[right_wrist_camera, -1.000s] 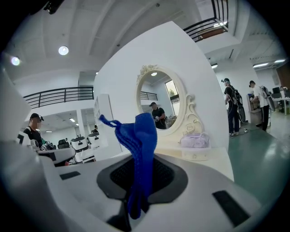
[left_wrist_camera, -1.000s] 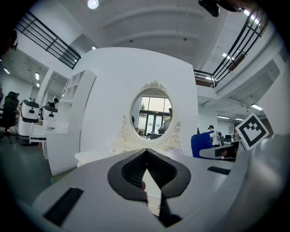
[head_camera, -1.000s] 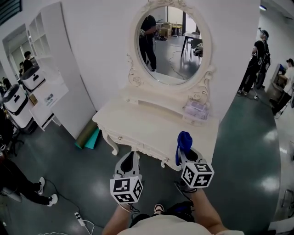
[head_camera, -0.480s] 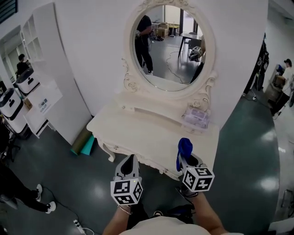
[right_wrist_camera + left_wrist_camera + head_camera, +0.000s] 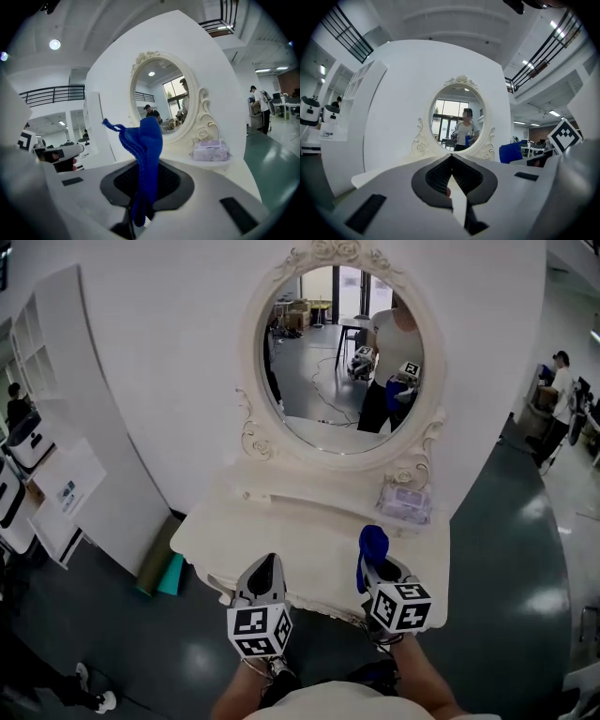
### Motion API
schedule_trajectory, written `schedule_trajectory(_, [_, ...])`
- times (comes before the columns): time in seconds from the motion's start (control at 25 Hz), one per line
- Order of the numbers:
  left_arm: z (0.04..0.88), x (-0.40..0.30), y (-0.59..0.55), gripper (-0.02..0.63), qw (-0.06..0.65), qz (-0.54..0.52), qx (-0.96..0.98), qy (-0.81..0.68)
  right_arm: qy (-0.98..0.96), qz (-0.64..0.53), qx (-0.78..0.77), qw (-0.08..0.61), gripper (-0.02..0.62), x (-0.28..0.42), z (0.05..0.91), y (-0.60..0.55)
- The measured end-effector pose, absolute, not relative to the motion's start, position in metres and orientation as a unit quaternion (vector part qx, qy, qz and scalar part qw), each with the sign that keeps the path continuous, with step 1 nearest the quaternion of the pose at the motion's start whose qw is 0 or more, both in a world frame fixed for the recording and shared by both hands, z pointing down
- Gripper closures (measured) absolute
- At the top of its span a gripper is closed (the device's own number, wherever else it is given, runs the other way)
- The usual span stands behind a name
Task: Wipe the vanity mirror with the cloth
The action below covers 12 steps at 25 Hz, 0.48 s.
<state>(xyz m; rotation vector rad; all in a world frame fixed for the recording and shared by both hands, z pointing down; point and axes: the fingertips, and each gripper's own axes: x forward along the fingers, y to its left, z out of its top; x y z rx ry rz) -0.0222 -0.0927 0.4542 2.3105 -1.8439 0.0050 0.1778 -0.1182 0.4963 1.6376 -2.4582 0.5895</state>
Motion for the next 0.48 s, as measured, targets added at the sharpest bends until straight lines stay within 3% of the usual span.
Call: schedule_trajectory(0.48, [0.418, -0.095, -0.19, 0.601, 0.065, -0.018, 0.822, -0.566, -0.774, 0.177, 0.607, 0.04, 0.529, 0.119, 0.465, -0.183])
